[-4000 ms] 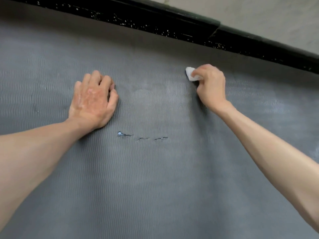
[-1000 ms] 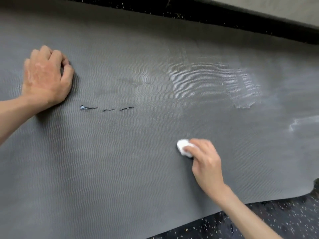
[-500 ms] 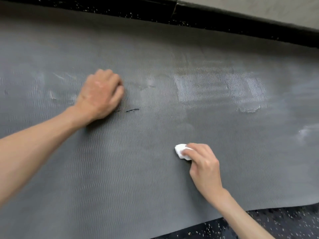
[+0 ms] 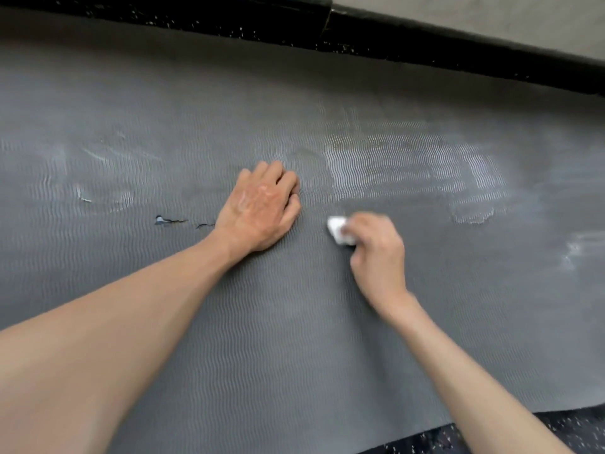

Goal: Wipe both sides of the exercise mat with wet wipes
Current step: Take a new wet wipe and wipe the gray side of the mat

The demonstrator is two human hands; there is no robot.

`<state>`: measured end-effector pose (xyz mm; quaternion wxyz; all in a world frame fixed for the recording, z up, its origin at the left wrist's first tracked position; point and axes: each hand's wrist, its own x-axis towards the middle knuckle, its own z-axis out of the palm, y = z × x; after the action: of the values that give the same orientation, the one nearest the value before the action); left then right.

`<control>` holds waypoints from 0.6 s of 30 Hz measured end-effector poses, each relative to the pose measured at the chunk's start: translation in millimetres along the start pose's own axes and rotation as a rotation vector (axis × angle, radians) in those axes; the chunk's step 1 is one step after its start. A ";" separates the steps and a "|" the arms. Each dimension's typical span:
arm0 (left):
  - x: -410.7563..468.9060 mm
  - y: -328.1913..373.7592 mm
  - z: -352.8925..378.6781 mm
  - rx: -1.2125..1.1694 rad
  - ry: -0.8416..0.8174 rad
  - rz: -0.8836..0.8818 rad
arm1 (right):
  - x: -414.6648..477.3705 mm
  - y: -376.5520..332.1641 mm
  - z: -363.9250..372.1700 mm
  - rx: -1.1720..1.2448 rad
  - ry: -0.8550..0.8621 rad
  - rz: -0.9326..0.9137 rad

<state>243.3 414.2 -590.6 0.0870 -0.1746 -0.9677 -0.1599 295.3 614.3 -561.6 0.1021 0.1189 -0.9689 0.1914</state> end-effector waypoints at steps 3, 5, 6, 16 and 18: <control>-0.8 -2.5 -1.5 -0.019 0.014 -0.009 | 49.2 3.0 12.7 -0.016 -0.010 0.030; 0.5 -1.8 -3.3 -0.023 0.012 -0.015 | 24.6 2.5 3.0 -0.011 -0.031 0.005; -0.3 0.1 -3.6 -0.019 0.010 -0.017 | 1.1 1.8 -4.0 -0.004 -0.042 -0.003; 1.7 -1.0 -3.0 -0.064 0.018 -0.072 | 130.2 20.7 29.6 -0.011 0.005 -0.021; 2.6 -0.4 -4.5 -0.051 0.002 -0.089 | 106.0 21.6 20.6 0.006 0.002 -0.077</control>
<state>241.2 413.1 -585.9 0.0762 -0.1335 -0.9700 -0.1881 185.5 605.2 -562.0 0.1098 0.1561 -0.9630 0.1902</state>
